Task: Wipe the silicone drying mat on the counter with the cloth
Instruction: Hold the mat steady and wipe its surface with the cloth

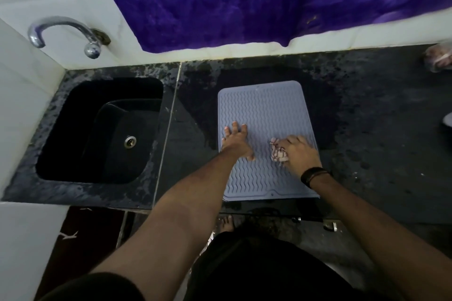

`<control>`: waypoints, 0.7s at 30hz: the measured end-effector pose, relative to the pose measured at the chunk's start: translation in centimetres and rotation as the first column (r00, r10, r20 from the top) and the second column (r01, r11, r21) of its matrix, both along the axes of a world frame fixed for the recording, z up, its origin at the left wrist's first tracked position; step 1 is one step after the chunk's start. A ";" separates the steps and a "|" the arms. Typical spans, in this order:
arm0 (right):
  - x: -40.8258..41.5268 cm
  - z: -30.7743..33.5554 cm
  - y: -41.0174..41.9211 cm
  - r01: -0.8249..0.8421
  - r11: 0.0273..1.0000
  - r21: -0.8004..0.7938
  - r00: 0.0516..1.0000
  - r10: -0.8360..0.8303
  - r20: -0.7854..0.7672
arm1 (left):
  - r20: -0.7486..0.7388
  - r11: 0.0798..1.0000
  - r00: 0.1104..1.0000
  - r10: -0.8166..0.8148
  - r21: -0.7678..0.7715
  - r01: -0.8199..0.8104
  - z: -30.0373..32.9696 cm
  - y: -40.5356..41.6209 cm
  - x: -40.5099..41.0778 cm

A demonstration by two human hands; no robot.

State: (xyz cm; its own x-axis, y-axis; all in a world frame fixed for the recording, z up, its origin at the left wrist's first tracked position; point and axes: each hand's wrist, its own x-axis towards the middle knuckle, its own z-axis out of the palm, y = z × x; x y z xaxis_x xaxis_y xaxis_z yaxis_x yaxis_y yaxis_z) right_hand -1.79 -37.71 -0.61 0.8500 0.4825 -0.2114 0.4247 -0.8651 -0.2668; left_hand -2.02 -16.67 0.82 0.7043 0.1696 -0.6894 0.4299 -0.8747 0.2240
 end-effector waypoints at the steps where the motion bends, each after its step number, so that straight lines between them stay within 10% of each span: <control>1: -1.3 -0.2 -0.9 -0.013 1.000 0.010 1.000 0.012 0.015 | -0.002 1.000 1.000 0.003 0.001 -0.003 -0.1 0.0 0.1; 21: -4.6 0.4 -5.6 -0.083 0.996 0.016 0.997 0.083 -0.001 | 0.005 0.999 1.000 0.023 0.040 -0.023 -1.5 -0.2 0.3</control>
